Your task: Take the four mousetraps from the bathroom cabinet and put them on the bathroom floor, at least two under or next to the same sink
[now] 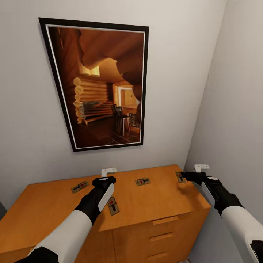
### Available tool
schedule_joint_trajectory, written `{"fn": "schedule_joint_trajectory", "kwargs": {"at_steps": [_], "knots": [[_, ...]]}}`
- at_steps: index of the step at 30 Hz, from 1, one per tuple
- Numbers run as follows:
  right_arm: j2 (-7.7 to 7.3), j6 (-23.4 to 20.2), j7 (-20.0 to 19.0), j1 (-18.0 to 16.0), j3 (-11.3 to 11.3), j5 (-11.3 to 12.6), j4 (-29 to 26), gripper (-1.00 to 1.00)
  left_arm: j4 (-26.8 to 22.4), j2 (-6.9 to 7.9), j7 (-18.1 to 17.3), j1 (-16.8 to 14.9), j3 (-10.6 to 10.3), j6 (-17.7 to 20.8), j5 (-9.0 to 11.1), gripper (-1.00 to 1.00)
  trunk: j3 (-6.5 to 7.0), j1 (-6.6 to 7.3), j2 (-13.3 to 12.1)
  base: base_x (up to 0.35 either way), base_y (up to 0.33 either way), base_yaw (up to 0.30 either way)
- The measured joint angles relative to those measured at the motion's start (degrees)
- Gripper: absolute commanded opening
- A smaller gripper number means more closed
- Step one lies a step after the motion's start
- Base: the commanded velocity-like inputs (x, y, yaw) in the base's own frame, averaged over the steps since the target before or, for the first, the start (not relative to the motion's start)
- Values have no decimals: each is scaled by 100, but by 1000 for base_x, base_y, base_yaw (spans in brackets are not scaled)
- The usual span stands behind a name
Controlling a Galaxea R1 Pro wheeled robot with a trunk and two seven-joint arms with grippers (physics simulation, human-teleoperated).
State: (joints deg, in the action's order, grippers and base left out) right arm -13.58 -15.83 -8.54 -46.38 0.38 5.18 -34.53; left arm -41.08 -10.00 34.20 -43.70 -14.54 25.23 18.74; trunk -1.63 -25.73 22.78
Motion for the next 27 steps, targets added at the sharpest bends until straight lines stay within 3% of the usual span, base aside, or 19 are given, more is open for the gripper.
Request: {"fn": "schedule_joint_trajectory", "kwargs": {"at_steps": [7, 18, 27], "knots": [[0, 1, 0, 0, -2, -1, 0, 100, 0, 0, -1, -1, 1, 0, 3, 100, 0, -1, 0, 27, -30, 49], [0, 1, -1, 0, 2, -1, 1, 100, -1, 0, -1, 0, 2, 0, 3, 100, 0, -1, 0, 4, -4, 212], [0, 1, 0, 0, -3, 0, 0, 100, 1, 0, -1, 0, 0, 0, 3, 100, 0, -1, 0, 0, 0, 41]]}}
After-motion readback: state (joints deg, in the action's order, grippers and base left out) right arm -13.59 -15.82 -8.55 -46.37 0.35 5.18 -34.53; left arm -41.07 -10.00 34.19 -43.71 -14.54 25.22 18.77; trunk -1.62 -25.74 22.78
